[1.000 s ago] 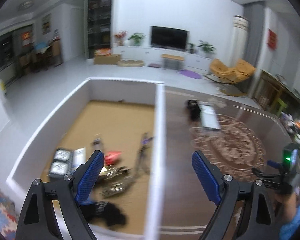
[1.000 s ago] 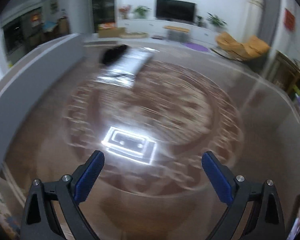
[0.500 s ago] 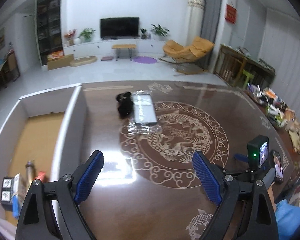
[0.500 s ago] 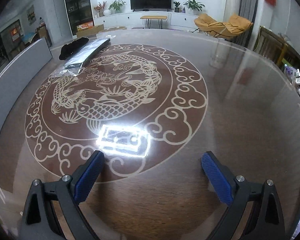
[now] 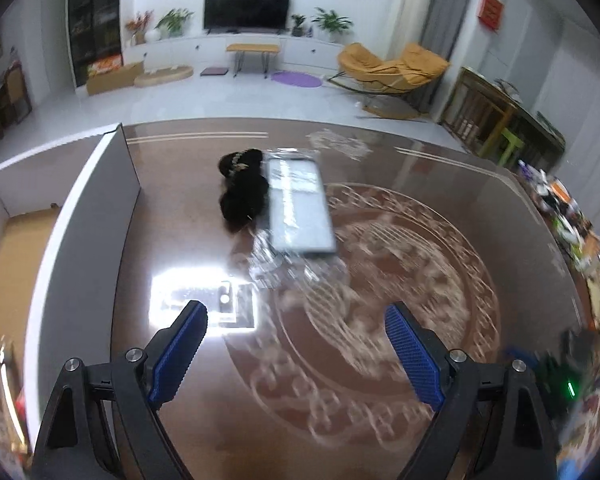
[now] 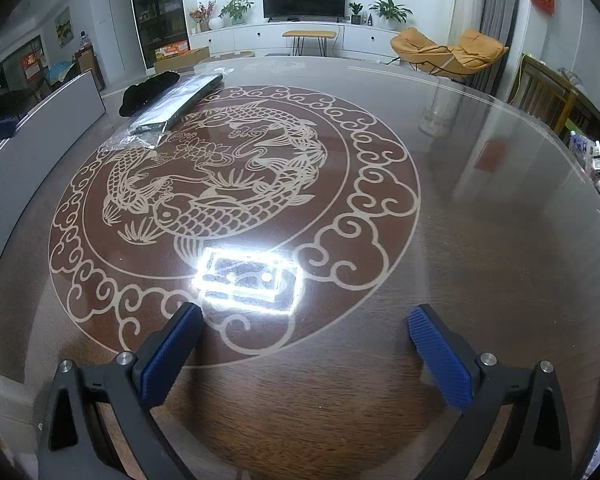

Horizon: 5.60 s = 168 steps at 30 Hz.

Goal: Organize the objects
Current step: 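Grasp the black velvet pouch by its neck with the left tool, then hold the black pouch in the left tool above the table, then grasp the wrapped phone case with the right tool while the left tool holds the pouch, then carry the pouch and phone case into the bin and open both tools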

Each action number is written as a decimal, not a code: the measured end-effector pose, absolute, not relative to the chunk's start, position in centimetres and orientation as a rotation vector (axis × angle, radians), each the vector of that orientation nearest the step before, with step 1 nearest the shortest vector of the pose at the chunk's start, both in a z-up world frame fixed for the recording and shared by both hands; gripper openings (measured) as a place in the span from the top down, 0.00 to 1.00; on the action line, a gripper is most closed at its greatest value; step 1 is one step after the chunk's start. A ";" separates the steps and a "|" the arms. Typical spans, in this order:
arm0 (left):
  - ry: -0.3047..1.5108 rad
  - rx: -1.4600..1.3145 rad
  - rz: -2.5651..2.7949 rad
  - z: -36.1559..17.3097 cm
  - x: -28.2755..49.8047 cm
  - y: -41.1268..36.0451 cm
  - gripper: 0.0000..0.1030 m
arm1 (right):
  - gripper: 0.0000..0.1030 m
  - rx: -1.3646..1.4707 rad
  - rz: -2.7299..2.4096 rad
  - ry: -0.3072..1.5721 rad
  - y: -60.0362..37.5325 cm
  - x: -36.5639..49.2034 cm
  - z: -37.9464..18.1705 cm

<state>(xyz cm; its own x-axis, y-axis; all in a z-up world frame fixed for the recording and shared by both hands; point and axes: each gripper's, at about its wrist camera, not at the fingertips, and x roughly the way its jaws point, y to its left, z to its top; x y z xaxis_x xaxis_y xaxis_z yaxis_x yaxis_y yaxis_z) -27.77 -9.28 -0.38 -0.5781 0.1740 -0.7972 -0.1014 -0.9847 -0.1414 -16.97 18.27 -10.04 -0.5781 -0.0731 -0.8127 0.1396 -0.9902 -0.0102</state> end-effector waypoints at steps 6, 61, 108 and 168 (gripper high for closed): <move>-0.116 -1.392 2.706 -2.7 -36.4 -9.9 0.12 | 0.00 1.378 -2.687 0.110 18.3 -17.0 -10.0; -0.067 -1.482 2.872 -11.0 -28.2 -10.1 0.00 | 0.00 1.378 -2.688 0.109 18.3 -17.0 -10.1; -0.066 -1.478 2.875 -11.3 -28.4 -9.7 0.00 | 0.00 1.561 -2.517 0.183 8.7 -40.4 -10.2; -0.446 -1.545 3.390 1.9 -2.9 -36.9 0.06 | 0.02 1.083 -2.045 0.295 -25.2 -11.5 3.9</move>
